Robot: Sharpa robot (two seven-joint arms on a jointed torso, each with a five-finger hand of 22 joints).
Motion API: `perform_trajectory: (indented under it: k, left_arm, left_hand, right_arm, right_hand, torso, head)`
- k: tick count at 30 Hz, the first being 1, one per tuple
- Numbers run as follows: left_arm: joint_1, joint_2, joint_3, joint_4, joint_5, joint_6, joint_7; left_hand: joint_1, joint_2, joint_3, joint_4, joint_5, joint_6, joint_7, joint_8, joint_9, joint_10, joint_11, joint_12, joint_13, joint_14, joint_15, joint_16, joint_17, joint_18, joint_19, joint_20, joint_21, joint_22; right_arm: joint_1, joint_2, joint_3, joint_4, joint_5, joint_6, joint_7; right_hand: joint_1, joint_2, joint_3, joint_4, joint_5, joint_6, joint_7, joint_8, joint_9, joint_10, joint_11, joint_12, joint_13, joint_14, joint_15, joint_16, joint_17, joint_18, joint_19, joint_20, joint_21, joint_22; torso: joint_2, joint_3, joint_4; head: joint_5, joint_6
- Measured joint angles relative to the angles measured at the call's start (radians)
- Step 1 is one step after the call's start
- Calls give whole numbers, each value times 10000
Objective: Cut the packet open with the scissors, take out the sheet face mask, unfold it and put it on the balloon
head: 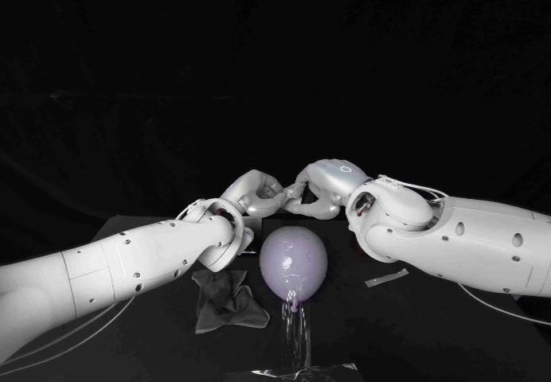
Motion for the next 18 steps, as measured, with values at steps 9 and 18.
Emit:
perform_trajectory:
  k: [9,18]
  left_arm:
    - [-8,14,-2,11,-1,6,0]
    - [-13,-9,-8,112,5,6,-28]
  left_hand:
    - [0,1,0,0,-4,-3,0,0,0,-16,16,0,-1,-13,15,-2,-5,0,0,0,0,-1]
    - [39,8,-28,28,-10,-9,2,0,-1,-21,21,-67,-9,-14,17,-27,12,0,0,0,49,13]
  right_arm:
    - [1,72,-45,-40,0,373,12]
    - [-26,212,-95,-187,-38,624,27]
  right_hand:
    - [688,140,-792,480,1,-8,8,-255,-2,3,12,-116,2,0,72,-6,-8,-1,11,18,-116,5]
    - [1023,288,-927,589,2,-44,44,-342,8,-17,30,-130,8,0,73,-31,-7,-1,31,71,-127,7]
  torso:
    - [0,0,3]
    - [5,-2,5]
  head:
    - [0,-20]
    - [-6,-43]
